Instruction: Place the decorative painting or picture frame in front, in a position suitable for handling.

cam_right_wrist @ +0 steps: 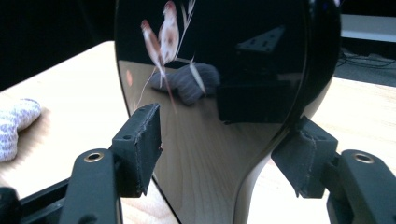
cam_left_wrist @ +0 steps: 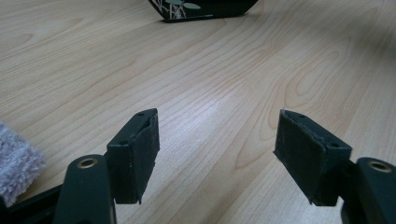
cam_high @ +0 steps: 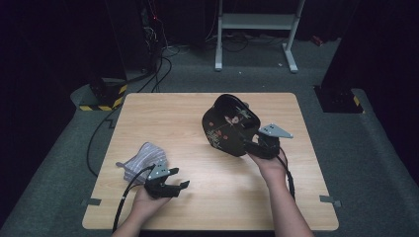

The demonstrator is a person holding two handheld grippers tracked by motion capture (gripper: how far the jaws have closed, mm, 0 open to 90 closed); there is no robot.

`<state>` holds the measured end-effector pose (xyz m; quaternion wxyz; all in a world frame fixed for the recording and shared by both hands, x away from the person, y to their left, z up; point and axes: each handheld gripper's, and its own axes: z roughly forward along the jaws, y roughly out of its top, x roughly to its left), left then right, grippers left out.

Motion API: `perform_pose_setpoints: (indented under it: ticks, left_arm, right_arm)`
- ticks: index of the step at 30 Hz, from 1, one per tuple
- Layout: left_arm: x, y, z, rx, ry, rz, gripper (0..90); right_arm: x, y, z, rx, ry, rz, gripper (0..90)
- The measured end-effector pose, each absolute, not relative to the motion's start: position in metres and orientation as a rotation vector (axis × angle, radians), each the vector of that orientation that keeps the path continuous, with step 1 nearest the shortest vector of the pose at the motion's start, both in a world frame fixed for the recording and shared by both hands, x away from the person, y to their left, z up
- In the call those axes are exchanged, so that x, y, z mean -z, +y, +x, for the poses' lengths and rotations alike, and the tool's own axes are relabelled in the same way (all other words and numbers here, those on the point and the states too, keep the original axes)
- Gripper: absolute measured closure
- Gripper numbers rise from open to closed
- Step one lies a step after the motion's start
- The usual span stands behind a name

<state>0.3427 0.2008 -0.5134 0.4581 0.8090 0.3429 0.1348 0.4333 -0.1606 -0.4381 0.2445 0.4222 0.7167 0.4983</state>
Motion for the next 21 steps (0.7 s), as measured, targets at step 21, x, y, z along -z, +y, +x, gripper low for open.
perform_pose_setpoints:
  ticks: [21]
  left_arm:
    - [0.514,0.197,0.342,-0.312,0.833,1.996,33.0]
  right_arm:
    - [0.435,-0.140,0.403,-1.351,1.914,1.071,47.3]
